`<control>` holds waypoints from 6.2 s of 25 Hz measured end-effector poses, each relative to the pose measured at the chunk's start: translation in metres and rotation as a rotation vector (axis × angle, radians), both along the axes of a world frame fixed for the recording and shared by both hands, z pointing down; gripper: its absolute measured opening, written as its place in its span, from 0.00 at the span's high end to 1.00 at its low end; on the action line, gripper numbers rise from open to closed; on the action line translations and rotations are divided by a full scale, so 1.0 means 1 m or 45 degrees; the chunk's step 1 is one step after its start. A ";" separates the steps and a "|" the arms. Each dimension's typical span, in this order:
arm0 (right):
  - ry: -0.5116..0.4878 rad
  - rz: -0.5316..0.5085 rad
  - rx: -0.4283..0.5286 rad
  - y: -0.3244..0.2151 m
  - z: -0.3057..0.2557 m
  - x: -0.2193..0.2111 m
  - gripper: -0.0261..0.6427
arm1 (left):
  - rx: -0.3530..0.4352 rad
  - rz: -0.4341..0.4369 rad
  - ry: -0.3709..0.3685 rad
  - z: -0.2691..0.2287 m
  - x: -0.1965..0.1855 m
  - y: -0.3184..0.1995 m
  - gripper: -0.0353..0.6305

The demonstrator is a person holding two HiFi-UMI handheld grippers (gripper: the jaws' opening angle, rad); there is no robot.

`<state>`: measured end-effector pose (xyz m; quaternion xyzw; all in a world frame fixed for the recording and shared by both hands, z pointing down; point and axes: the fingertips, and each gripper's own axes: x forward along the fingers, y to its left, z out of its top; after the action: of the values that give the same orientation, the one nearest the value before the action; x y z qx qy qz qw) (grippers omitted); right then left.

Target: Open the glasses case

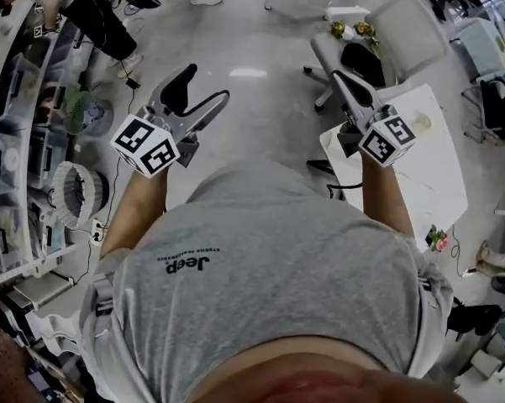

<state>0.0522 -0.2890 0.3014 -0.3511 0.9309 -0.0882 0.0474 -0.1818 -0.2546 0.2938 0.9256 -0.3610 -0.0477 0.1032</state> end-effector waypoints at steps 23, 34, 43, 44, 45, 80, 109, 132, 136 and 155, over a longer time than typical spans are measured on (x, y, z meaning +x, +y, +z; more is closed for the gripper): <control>0.078 0.376 -0.041 -0.129 -0.003 -0.031 0.95 | -0.030 0.261 -0.007 0.014 -0.063 -0.171 0.31; 0.142 0.548 -0.049 -0.090 0.015 0.037 0.95 | -0.073 0.547 -0.109 0.051 0.041 -0.174 0.31; 0.117 0.783 -0.104 -0.024 0.055 0.172 0.95 | -0.170 0.885 -0.272 0.121 0.205 -0.119 0.31; 0.116 0.808 -0.120 -0.017 0.061 0.184 0.95 | -0.184 0.931 -0.291 0.132 0.223 -0.111 0.31; 0.114 0.831 -0.137 -0.010 0.066 0.196 0.95 | -0.199 0.977 -0.307 0.144 0.239 -0.102 0.31; 0.019 1.040 -0.322 0.109 0.167 0.301 0.95 | -0.106 1.420 -1.050 0.387 0.381 0.044 0.51; 0.021 1.008 -0.331 0.107 0.173 0.296 0.95 | -0.469 1.456 -0.887 0.385 0.390 0.034 0.53; 0.027 0.988 -0.341 0.076 0.170 0.288 0.95 | -0.734 1.455 -0.727 0.377 0.391 0.007 0.53; 0.028 0.986 -0.345 0.074 0.171 0.289 0.95 | -0.713 1.395 -0.693 0.372 0.394 -0.011 0.60; 0.038 0.973 -0.347 0.069 0.169 0.289 0.95 | -0.600 1.308 -0.736 0.376 0.394 -0.030 0.83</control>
<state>0.3407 -0.2205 0.4703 -0.6763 0.7137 -0.1816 0.0163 0.2122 -0.2848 0.6696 0.9088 0.1151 0.3404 0.2122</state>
